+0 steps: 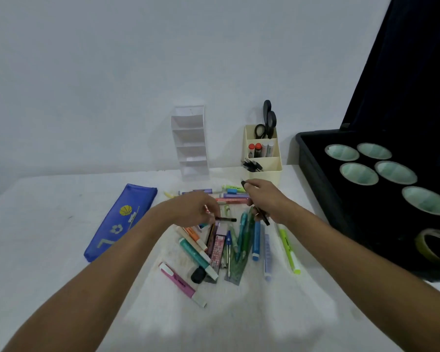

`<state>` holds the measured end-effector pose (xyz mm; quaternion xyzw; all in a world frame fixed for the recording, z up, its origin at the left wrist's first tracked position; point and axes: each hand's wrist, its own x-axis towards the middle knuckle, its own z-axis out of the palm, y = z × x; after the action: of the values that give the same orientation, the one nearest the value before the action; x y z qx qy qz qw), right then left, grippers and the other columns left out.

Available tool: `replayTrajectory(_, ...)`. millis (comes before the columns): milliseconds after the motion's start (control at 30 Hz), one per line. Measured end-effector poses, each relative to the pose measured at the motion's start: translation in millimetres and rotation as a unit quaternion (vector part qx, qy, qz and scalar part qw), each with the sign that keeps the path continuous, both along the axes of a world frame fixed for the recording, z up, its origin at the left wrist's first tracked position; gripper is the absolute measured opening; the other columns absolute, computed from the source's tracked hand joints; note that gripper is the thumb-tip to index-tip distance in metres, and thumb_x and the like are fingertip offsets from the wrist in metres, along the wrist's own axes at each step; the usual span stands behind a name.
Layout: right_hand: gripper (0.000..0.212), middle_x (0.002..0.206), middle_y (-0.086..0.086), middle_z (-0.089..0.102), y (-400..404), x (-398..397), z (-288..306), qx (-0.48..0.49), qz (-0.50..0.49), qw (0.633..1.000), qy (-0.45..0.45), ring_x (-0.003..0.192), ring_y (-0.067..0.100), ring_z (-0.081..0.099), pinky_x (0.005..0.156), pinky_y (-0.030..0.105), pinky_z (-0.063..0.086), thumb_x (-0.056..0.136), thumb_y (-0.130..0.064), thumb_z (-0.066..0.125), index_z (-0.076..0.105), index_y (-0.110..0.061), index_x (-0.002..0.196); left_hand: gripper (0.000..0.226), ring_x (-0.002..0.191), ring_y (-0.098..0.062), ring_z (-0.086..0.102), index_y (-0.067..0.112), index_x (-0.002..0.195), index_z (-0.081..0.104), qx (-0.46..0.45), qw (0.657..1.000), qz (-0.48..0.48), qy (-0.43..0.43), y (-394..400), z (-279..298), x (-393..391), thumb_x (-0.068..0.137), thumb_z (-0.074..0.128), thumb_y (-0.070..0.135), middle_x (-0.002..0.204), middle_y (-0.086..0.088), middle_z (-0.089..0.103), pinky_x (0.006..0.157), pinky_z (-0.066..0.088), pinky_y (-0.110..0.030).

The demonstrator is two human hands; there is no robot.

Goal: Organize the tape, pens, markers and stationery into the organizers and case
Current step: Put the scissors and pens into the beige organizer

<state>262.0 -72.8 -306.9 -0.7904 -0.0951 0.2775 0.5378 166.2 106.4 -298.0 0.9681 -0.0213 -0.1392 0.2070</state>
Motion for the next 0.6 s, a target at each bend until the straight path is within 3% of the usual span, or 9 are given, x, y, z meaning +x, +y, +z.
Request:
replayTrajectory(133, 0.029, 0.075, 0.006, 0.045, -12.3, 7.2, 18.9, 0.038, 0.016, 0.999, -0.036, 0.052, 0.013, 0.035, 0.040, 0.024, 0.032, 0.100, -0.028, 0.043, 0.056, -0.014, 0.121, 0.008, 0.092, -0.021, 0.067, 0.022, 0.098, 0.060, -0.102, 0.988, 0.082, -0.083, 0.4, 24.6, 17.4, 0.092, 0.060, 0.017, 0.098, 0.000, 0.069, 0.084, 0.053, -0.037)
replayTrajectory(233, 0.025, 0.075, 0.005, 0.053, -22.6, 10.4, 35.9, 0.085, 0.020, 0.994, -0.067, 0.057, 0.015, 0.048, 0.051, 0.028, 0.045, 0.100, -0.025, 0.045, 0.061, -0.010, 0.111, 0.011, 0.076, -0.019, 0.070, 0.019, 0.103, 0.060, -0.184, 0.964, 0.141, -0.128, -8.9, 44.7, 33.2, 0.093, 0.057, 0.015, 0.089, -0.004, 0.071, 0.068, 0.056, -0.036)
replayTrajectory(333, 0.020, 0.088, 0.001, 0.065, -31.9, 20.0, 48.7, 0.095, -0.001, 0.985, -0.145, 0.077, 0.013, 0.058, 0.070, 0.025, 0.048, 0.098, -0.026, 0.051, 0.066, -0.017, 0.107, 0.018, 0.066, -0.016, 0.065, 0.024, 0.110, 0.065, -0.130, 0.969, 0.114, -0.175, -22.1, 66.2, 55.0, 0.095, 0.056, 0.025, 0.077, 0.001, 0.067, 0.057, 0.049, -0.025)
replayTrajectory(400, 0.019, 0.090, -0.004, 0.064, -38.5, 31.3, 55.2, 0.102, -0.032, 0.974, -0.200, 0.082, 0.010, 0.058, 0.069, 0.019, 0.045, 0.095, -0.027, 0.057, 0.068, -0.021, 0.108, 0.021, 0.067, -0.014, 0.059, 0.022, 0.111, 0.068, -0.063, 0.972, 0.101, -0.203, -31.5, 80.0, 72.1, 0.094, 0.056, 0.028, 0.071, 0.006, 0.061, 0.058, 0.043, -0.022)
replayTrajectory(467, 0.022, 0.080, -0.007, 0.056, -42.7, 41.8, 59.9, 0.111, -0.058, 0.964, -0.233, 0.073, 0.006, 0.053, 0.061, 0.013, 0.044, 0.093, -0.024, 0.060, 0.067, -0.018, 0.113, 0.020, 0.074, -0.015, 0.056, 0.015, 0.107, 0.065, 0.001, 0.978, 0.109, -0.180, -39.0, 90.1, 89.0, 0.092, 0.056, 0.024, 0.083, 0.001, 0.060, 0.064, 0.042, -0.023)
replayTrajectory(567, 0.024, 0.071, -0.007, 0.054, -47.5, 56.9, 58.7, 0.109, -0.094, 0.954, -0.264, 0.070, 0.008, 0.053, 0.066, 0.025, 0.050, 0.092, -0.019, 0.062, 0.068, -0.011, 0.114, 0.014, 0.071, -0.022, 0.054, 0.005, 0.082, 0.058, 0.077, 0.987, 0.097, -0.101, -54.1, 99.2, 112.2, 0.087, 0.055, 0.017, 0.080, -0.008, 0.058, 0.063, 0.044, -0.031)
replayTrajectory(600, 0.022, 0.069, -0.008, 0.055, -47.9, 60.5, 56.1, 0.105, -0.101, 0.952, -0.269, 0.070, 0.010, 0.054, 0.069, 0.030, 0.051, 0.092, -0.017, 0.062, 0.069, -0.010, 0.111, 0.015, 0.070, -0.023, 0.057, 0.002, 0.084, 0.061, 0.092, 0.987, 0.089, -0.095, -58.3, 100.3, 118.9, 0.086, 0.056, 0.016, 0.082, -0.010, 0.062, 0.062, 0.047, -0.032)
